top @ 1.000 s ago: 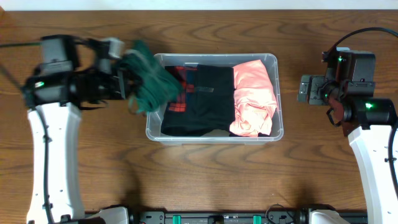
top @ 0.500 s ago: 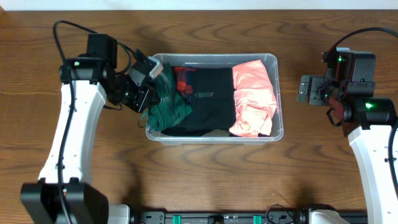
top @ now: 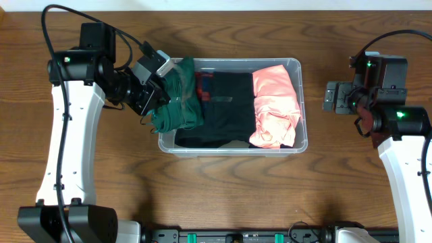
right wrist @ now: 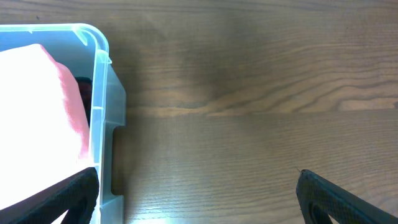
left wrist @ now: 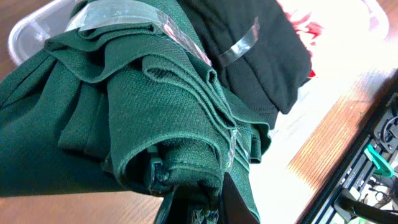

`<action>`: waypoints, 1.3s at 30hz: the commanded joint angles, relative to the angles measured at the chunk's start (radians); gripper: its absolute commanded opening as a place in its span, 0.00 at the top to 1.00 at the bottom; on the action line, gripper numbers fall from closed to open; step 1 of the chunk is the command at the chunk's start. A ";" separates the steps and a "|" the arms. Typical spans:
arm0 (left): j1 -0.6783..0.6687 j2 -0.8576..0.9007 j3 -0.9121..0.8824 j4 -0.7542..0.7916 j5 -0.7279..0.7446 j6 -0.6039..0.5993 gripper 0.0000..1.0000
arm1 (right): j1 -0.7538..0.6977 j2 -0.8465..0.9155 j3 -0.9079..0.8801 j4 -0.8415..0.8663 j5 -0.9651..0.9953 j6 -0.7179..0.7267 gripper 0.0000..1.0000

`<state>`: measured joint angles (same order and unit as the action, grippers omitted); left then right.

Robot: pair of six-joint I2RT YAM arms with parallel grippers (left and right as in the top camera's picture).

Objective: Pack container
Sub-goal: 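Carry the green garment into the bin's left side and release, then press and tuck the green garment into the bin with the left gripper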

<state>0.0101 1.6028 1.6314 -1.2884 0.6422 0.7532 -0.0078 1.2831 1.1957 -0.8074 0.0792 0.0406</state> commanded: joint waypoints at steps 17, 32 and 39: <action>-0.068 0.229 0.017 0.035 0.066 0.046 0.92 | -0.006 -0.013 0.001 -0.001 -0.001 -0.012 0.01; -0.053 0.105 0.226 0.153 -0.296 -0.373 0.01 | -0.006 -0.013 0.001 -0.005 -0.001 -0.012 0.01; -0.069 0.091 0.203 0.160 -0.295 -0.446 0.94 | -0.006 -0.013 0.001 -0.005 -0.001 -0.012 0.01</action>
<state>-0.0490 1.6661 1.8503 -1.1191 0.3611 0.3759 -0.0078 1.2831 1.1957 -0.8116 0.0792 0.0410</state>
